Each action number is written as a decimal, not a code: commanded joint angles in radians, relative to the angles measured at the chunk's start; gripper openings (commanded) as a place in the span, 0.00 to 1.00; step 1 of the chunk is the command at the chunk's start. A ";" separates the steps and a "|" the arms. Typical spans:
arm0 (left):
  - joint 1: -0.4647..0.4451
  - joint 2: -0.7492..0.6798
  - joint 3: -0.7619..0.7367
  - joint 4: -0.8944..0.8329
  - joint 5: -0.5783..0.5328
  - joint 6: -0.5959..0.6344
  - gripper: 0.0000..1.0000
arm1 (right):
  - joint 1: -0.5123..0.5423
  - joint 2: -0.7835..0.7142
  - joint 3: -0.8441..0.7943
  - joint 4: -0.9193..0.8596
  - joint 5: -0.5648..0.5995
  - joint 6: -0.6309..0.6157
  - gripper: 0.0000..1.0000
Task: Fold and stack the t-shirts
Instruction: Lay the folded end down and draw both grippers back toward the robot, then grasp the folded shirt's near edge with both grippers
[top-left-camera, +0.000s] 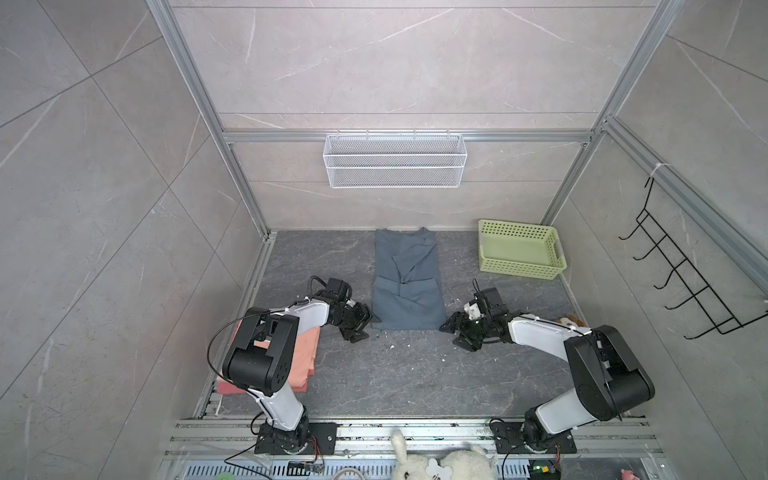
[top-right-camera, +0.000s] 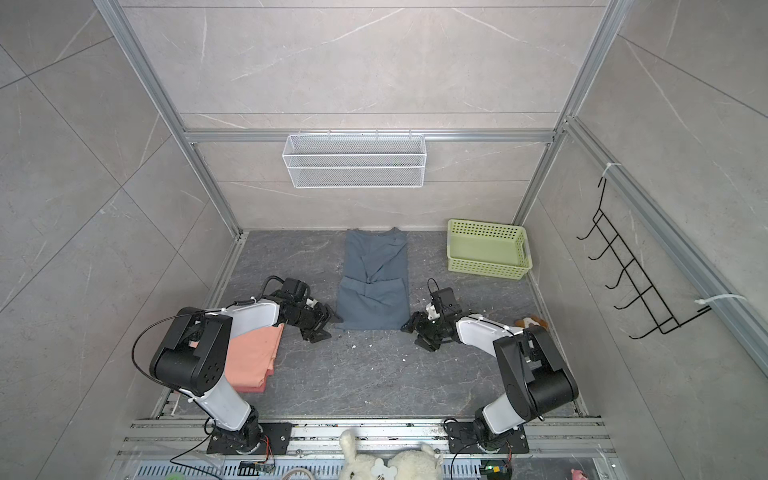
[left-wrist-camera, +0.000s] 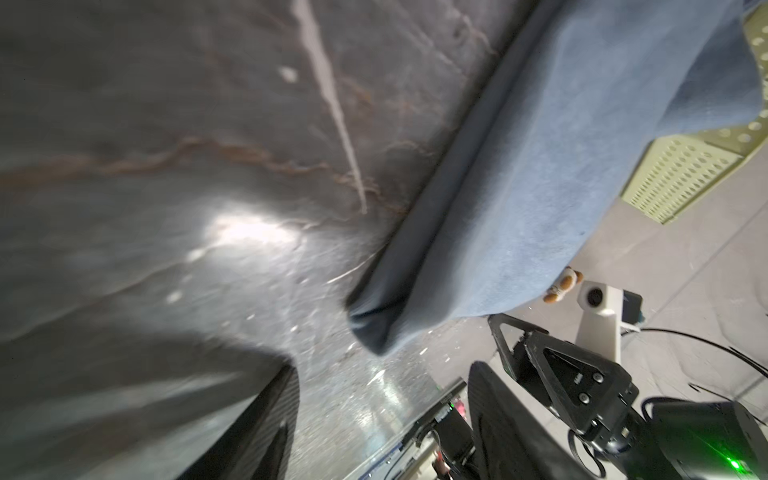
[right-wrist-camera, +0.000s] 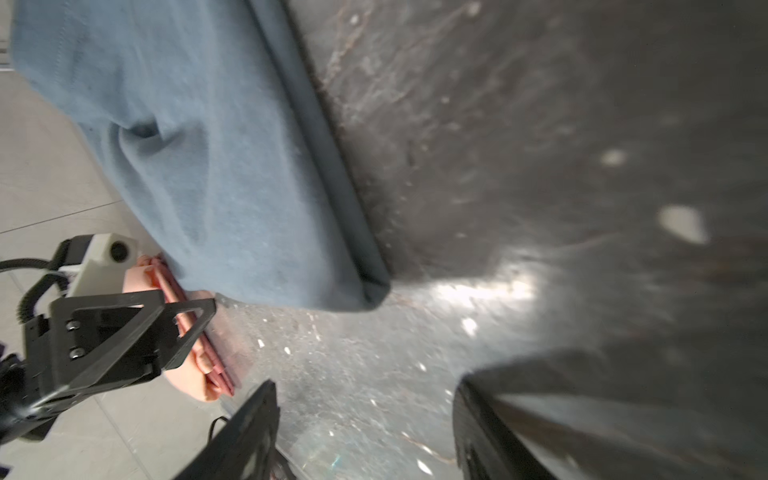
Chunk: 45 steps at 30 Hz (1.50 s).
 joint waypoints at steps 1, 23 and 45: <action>-0.003 0.067 0.030 0.019 0.005 -0.009 0.64 | 0.007 0.073 -0.016 0.042 0.023 0.045 0.67; -0.013 0.062 0.056 -0.020 -0.013 0.009 0.00 | 0.042 0.113 0.088 -0.090 0.123 -0.041 0.04; -0.307 -0.718 -0.313 -0.271 -0.221 -0.330 0.00 | 0.240 -0.542 -0.056 -0.570 0.135 -0.096 0.03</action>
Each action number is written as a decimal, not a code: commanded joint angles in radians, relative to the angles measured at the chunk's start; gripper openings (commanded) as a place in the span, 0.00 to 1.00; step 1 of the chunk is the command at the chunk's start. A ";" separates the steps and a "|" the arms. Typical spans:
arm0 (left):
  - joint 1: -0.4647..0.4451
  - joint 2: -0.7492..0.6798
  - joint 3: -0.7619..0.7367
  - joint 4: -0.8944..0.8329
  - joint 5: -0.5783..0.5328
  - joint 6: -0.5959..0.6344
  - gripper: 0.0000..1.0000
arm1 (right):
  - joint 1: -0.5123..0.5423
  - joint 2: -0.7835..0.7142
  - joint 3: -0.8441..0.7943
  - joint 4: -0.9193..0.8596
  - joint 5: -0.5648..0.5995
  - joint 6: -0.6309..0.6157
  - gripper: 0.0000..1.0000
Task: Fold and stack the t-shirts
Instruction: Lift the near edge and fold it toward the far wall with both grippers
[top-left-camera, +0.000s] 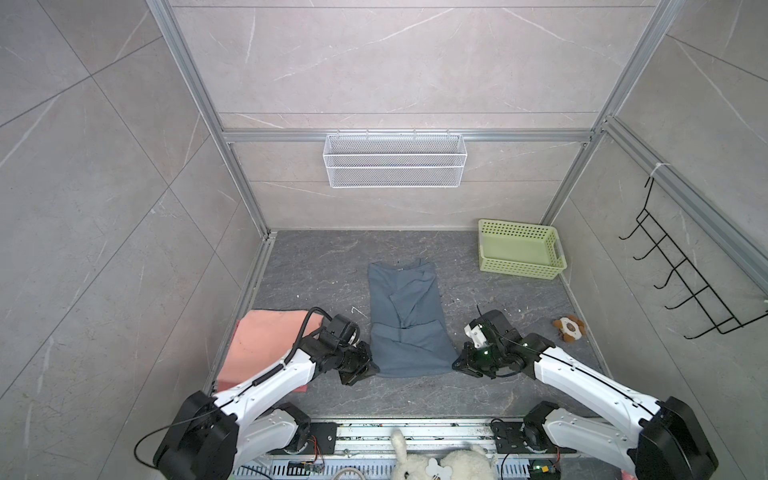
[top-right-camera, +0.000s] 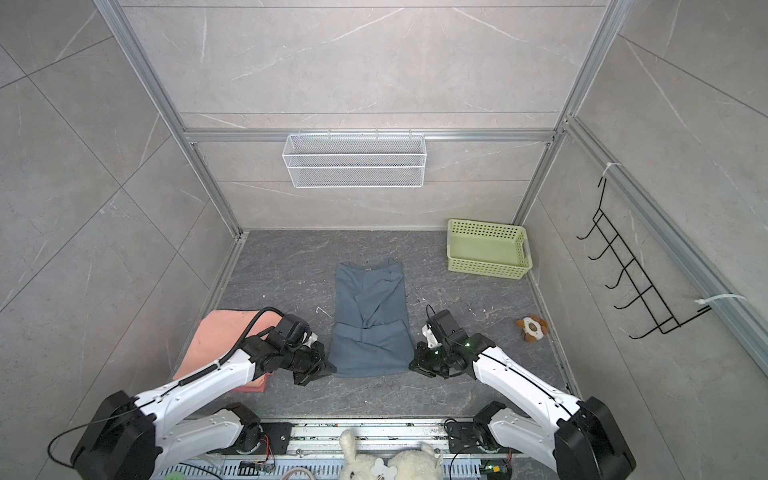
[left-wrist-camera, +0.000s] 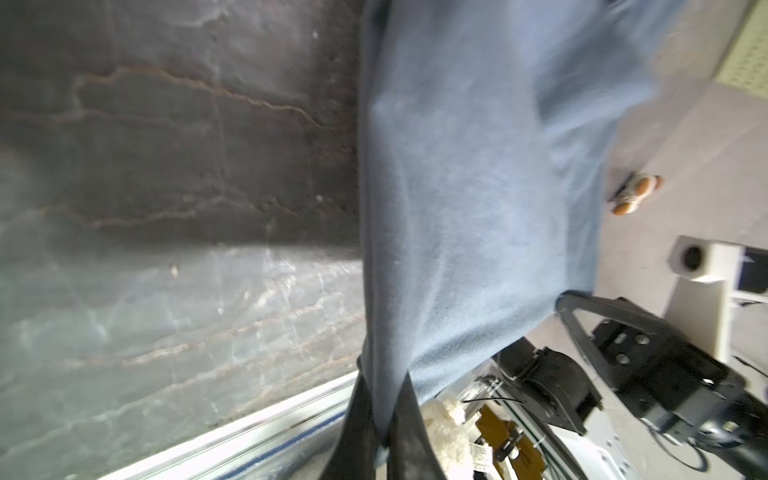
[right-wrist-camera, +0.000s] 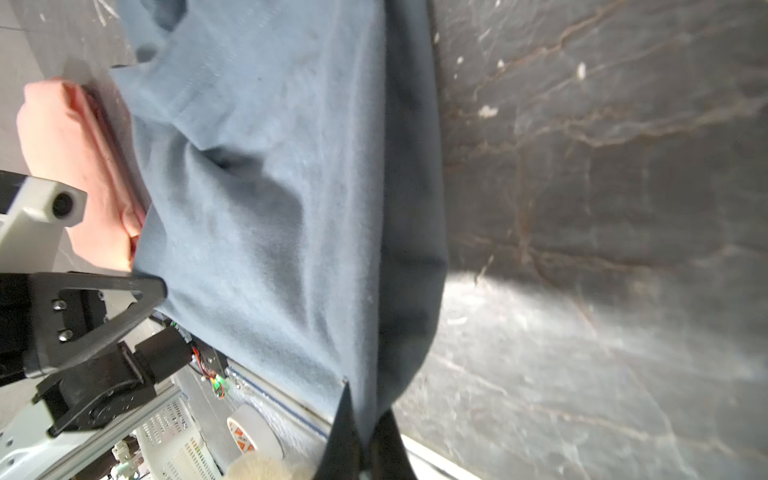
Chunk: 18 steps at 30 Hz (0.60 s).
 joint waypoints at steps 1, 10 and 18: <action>-0.001 -0.073 0.024 -0.071 -0.075 -0.082 0.00 | 0.010 -0.035 0.071 -0.137 0.044 -0.021 0.03; 0.006 0.075 0.285 -0.064 -0.070 0.018 0.00 | 0.007 0.065 0.322 -0.108 0.118 -0.011 0.02; 0.159 0.373 0.585 0.010 0.050 0.171 0.00 | -0.044 0.334 0.574 0.029 0.144 0.028 0.02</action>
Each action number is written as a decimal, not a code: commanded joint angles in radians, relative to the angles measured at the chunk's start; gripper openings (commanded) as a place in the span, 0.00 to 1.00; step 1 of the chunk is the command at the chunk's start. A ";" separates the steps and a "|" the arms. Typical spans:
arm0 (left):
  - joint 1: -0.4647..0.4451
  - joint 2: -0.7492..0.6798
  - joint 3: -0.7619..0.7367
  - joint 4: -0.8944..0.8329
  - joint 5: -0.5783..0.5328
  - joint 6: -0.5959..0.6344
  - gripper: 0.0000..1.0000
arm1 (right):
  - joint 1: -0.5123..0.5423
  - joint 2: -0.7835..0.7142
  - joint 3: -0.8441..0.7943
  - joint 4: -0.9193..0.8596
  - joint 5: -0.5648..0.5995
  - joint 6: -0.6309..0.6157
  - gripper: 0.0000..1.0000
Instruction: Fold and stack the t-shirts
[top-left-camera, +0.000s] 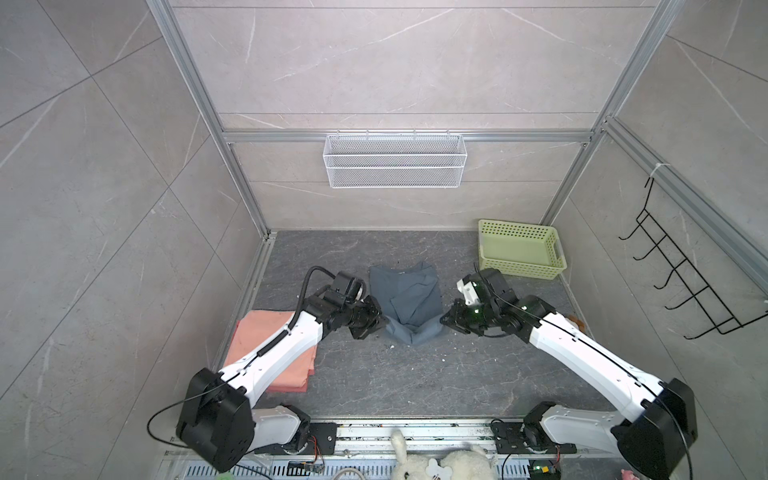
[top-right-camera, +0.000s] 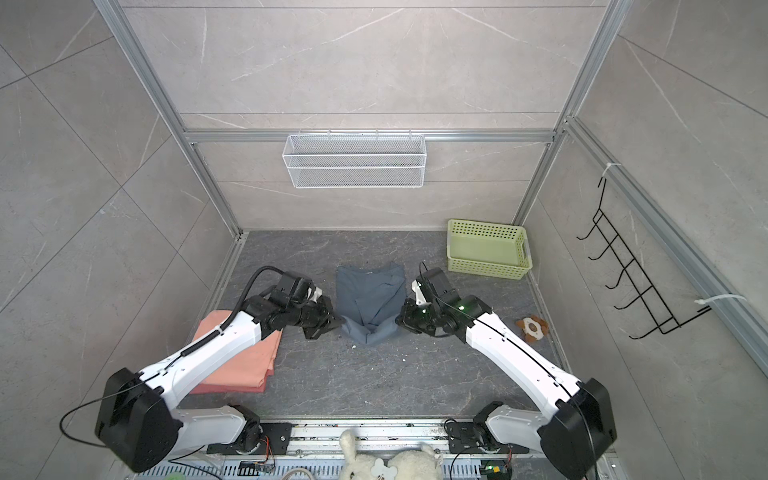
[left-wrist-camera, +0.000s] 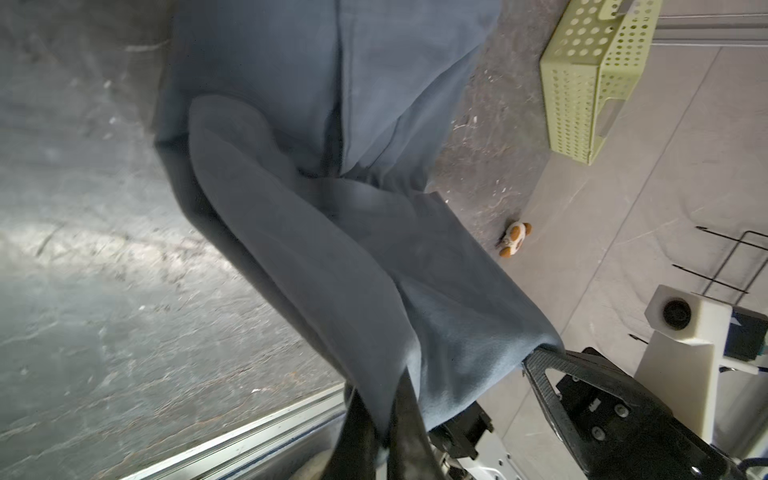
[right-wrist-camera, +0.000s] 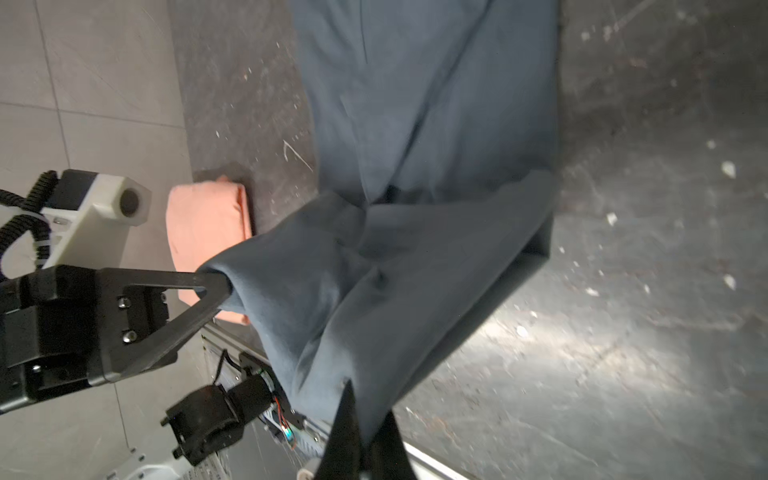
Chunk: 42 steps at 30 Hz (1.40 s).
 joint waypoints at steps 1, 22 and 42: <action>0.077 0.114 0.141 0.050 0.090 0.118 0.00 | -0.049 0.112 0.102 0.070 0.043 0.022 0.02; 0.296 1.095 0.960 0.244 0.394 0.043 0.08 | -0.248 0.926 0.593 0.443 -0.033 0.186 0.05; 0.328 0.939 0.792 0.405 0.402 0.068 0.57 | -0.332 0.764 0.229 0.701 0.047 0.332 0.05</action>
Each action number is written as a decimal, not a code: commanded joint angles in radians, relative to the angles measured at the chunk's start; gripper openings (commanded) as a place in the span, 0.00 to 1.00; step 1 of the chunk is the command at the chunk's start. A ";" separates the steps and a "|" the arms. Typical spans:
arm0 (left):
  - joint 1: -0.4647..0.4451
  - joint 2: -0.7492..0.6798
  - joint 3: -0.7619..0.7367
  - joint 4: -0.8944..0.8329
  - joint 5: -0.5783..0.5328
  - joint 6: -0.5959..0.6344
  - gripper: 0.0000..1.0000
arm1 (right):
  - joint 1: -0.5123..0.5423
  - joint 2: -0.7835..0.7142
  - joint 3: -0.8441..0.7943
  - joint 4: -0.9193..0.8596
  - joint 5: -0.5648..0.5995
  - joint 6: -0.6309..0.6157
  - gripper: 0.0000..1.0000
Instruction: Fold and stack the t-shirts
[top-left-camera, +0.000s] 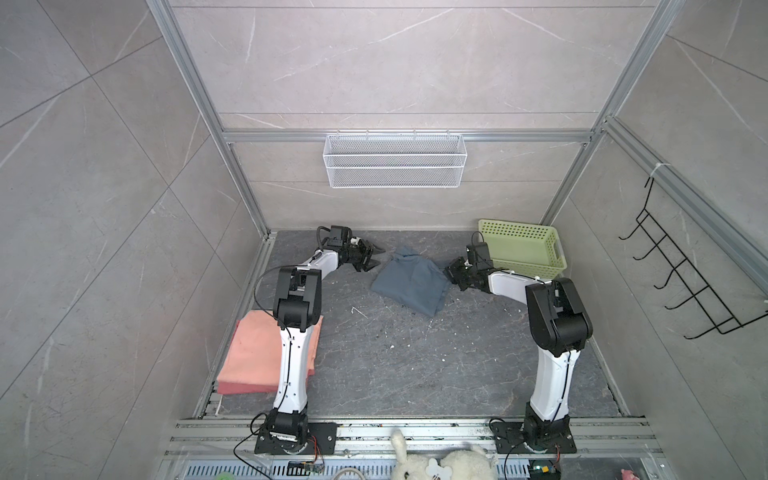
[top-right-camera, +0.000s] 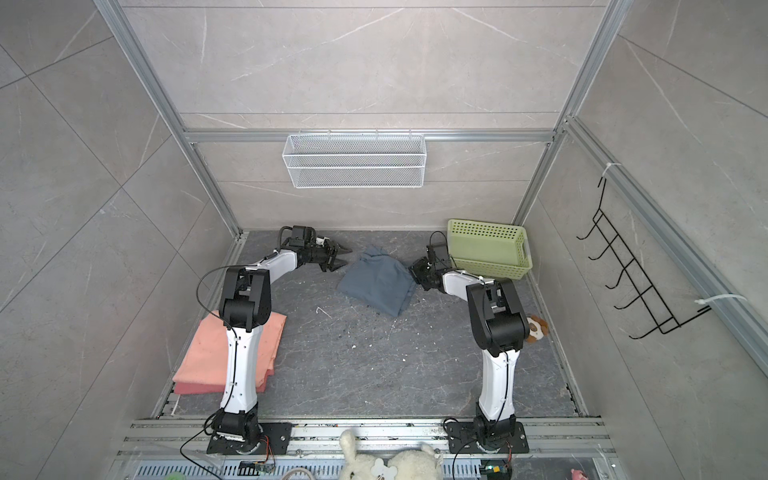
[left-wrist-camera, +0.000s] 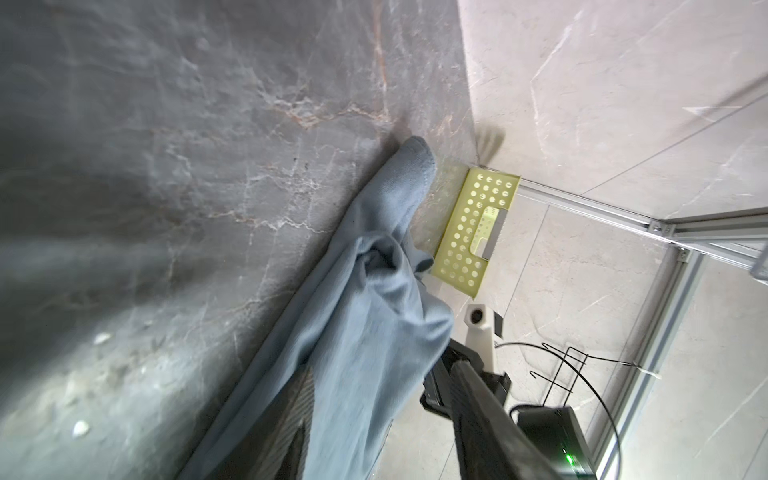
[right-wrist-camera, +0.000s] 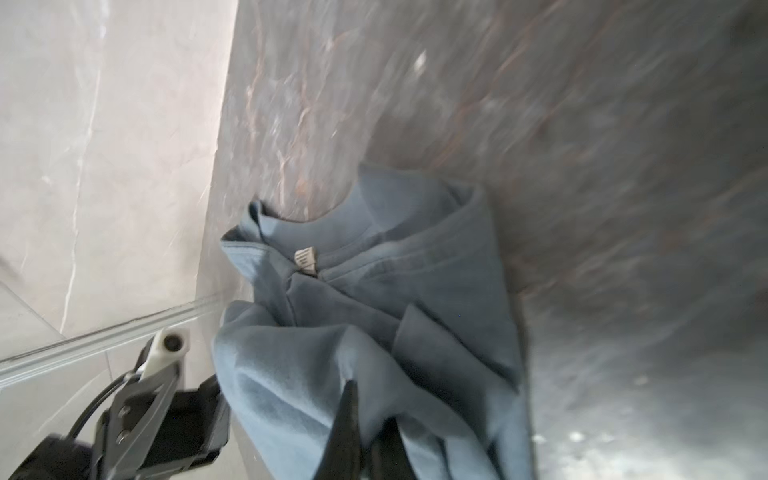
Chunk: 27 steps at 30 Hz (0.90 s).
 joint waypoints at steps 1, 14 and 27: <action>0.000 -0.089 -0.021 0.029 0.020 0.026 0.57 | 0.002 0.044 0.044 0.009 -0.001 0.012 0.08; -0.104 -0.115 -0.065 -0.321 -0.203 0.299 0.58 | 0.017 0.114 0.180 -0.270 -0.014 -0.158 0.50; -0.180 -0.369 -0.498 -0.265 -0.276 0.238 0.40 | 0.118 0.065 0.052 -0.332 -0.021 -0.247 0.51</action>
